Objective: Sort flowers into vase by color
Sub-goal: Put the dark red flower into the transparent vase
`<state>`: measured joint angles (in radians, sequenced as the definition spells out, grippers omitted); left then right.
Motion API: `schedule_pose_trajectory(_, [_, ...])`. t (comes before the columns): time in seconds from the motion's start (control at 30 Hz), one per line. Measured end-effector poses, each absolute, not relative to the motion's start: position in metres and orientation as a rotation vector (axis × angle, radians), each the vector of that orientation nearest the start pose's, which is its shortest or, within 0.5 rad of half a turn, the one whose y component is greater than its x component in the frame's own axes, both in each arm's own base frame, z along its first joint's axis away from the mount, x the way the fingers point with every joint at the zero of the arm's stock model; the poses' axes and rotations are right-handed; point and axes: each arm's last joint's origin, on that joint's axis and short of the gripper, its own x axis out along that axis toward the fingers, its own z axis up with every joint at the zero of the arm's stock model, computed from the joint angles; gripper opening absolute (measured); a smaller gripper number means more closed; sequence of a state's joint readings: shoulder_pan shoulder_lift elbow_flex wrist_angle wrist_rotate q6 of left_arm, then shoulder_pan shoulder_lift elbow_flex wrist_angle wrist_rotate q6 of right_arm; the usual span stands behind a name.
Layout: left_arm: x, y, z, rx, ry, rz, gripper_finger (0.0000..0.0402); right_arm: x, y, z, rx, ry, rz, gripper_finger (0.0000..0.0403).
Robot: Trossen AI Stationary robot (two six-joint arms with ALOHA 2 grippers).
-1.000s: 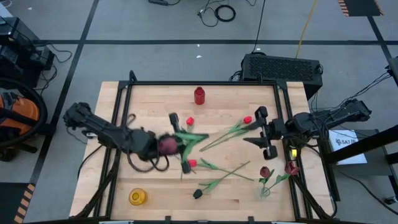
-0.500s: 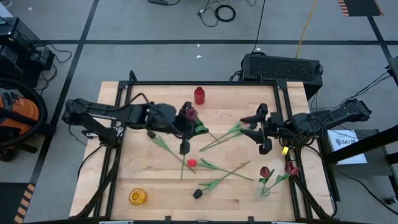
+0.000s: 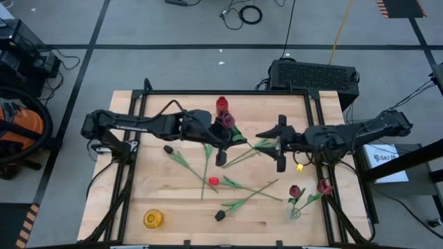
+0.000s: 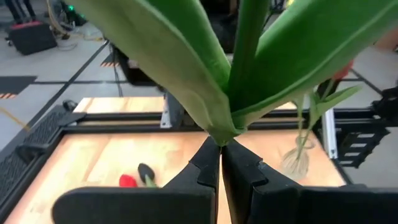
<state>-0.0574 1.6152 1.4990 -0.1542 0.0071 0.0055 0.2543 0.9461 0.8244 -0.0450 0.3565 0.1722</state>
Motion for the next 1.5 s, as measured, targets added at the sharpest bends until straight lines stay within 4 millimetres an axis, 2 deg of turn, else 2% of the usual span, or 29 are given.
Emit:
schedule_pose_trajectory(0.2, [0.375, -0.023, 0.371, 0.012, 0.284, -0.067, 0.0013, 0.222, 0.044, 0.332, 0.106, 0.192, -0.112, 0.0208])
schedule_pose_trajectory(0.4, [0.374, -0.026, 0.370, -0.001, 0.302, -0.071, 0.0013, 0.238, 0.041, 0.319, 0.093, 0.245, -0.137, 0.0208])
schedule_pose_trajectory(0.57, [0.371, -0.025, 0.361, 0.002, 0.391, -0.055, 0.0013, 0.246, 0.040, 0.318, 0.093, 0.224, -0.084, 0.0202])
schedule_pose_trajectory(0.87, [0.370, -0.025, 0.360, 0.004, 0.411, -0.048, 0.0013, 0.252, 0.041, 0.312, 0.112, 0.254, -0.073, 0.0125])
schedule_pose_trajectory(1.0, [0.371, -0.025, 0.359, 0.000, 0.412, -0.047, 0.0013, 0.258, 0.041, 0.304, 0.110, 0.286, -0.071, 0.0103])
schedule_pose_trajectory(1.17, [0.377, -0.026, 0.349, 0.000, 0.448, -0.047, 0.0013, 0.262, 0.040, 0.302, 0.091, 0.278, -0.072, 0.0078])
schedule_pose_trajectory(1.33, [0.381, -0.025, 0.344, 0.005, 0.456, -0.027, 0.0013, 0.262, 0.040, 0.301, 0.080, 0.297, -0.073, 0.0016])
schedule_pose_trajectory(1.5, [0.381, -0.026, 0.344, 0.012, 0.453, 0.004, 0.0015, 0.261, 0.040, 0.299, 0.084, 0.311, -0.081, 0.0008])
